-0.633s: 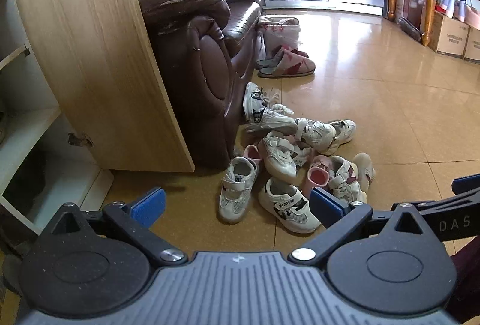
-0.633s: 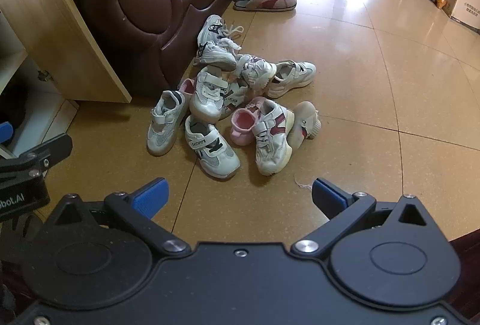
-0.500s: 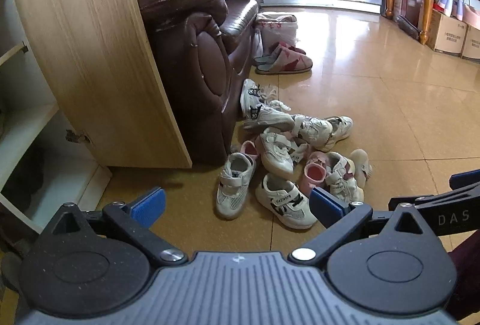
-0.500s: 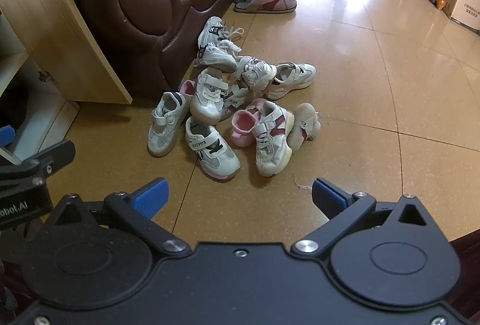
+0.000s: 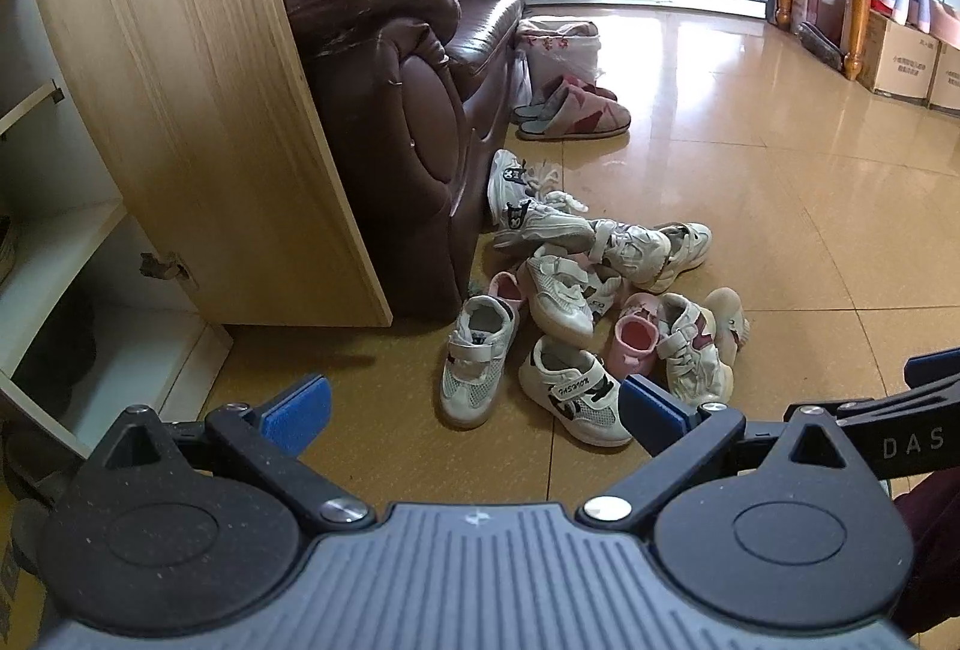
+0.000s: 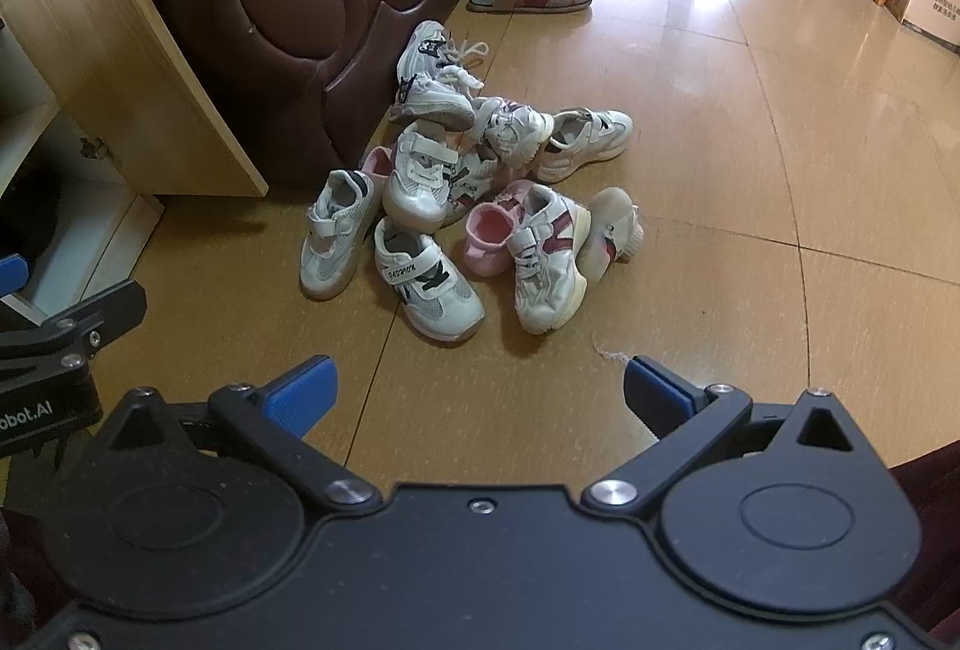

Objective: Organize scattered shoes

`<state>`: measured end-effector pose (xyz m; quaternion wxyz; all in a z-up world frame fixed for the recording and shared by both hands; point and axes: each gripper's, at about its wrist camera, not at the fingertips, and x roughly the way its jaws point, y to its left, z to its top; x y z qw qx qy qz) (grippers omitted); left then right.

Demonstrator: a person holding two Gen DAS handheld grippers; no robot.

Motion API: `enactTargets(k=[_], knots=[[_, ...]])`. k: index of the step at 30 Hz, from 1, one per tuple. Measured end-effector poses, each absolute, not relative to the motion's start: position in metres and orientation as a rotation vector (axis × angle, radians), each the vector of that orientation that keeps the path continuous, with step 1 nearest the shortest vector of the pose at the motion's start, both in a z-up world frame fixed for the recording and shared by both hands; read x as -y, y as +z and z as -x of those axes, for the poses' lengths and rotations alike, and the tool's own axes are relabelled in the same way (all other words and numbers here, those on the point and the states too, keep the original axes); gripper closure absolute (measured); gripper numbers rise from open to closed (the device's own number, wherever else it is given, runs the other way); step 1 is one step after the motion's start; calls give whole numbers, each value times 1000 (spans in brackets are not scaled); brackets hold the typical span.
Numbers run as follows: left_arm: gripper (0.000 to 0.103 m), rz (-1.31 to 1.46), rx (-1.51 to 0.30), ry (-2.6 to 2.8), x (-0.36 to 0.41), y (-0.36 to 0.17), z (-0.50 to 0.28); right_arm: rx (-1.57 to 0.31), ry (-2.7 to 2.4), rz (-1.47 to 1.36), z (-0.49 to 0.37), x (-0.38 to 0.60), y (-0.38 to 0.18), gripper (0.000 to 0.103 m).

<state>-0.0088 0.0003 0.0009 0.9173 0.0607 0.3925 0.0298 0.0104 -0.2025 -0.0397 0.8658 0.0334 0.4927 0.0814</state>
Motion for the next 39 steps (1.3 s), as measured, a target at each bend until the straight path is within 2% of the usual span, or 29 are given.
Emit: enactTargets(k=[39], knots=[[0,-124,-824,85,3,-10,12,-1049,173,-82,-10,202,-40,0]])
